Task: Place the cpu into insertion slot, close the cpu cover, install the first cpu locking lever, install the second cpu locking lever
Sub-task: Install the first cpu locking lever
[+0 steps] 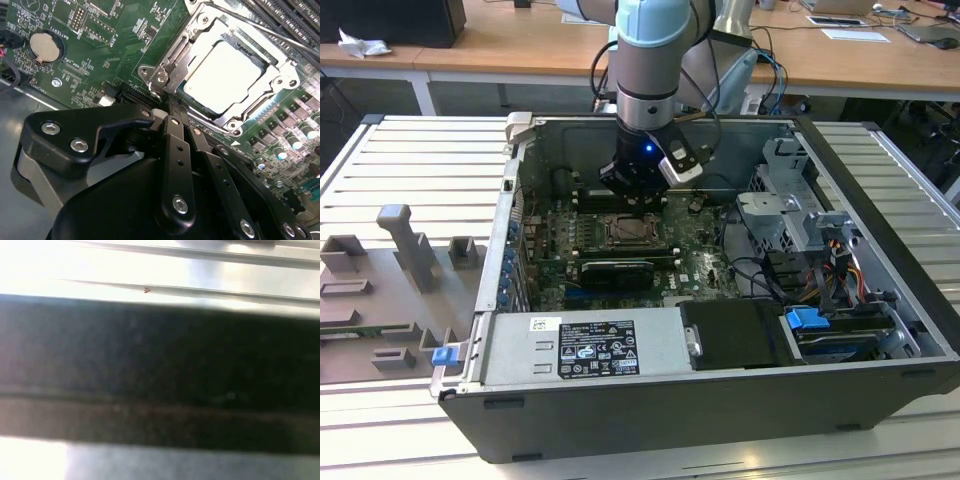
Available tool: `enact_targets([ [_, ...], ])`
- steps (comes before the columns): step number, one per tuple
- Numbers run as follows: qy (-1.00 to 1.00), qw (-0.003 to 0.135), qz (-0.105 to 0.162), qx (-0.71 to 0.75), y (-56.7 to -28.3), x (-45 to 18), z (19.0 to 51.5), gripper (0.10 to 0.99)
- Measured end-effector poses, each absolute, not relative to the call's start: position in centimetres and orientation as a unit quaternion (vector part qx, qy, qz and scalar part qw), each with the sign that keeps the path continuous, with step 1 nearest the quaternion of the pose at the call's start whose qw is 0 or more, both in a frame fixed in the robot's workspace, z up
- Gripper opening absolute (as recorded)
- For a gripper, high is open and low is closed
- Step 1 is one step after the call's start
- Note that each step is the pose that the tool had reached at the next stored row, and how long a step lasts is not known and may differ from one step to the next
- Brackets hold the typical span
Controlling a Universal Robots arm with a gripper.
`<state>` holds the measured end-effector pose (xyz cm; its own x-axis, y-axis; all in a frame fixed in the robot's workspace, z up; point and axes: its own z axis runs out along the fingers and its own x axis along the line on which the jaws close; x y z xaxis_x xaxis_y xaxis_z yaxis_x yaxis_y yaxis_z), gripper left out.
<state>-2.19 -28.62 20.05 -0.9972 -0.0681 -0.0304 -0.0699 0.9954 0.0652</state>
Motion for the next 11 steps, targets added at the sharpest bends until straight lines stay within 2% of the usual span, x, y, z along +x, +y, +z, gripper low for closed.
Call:
enact_targets([
  [11,0.999,0.014,0.033,-0.035,-28.7,-2.2,21.6,0.106],
])
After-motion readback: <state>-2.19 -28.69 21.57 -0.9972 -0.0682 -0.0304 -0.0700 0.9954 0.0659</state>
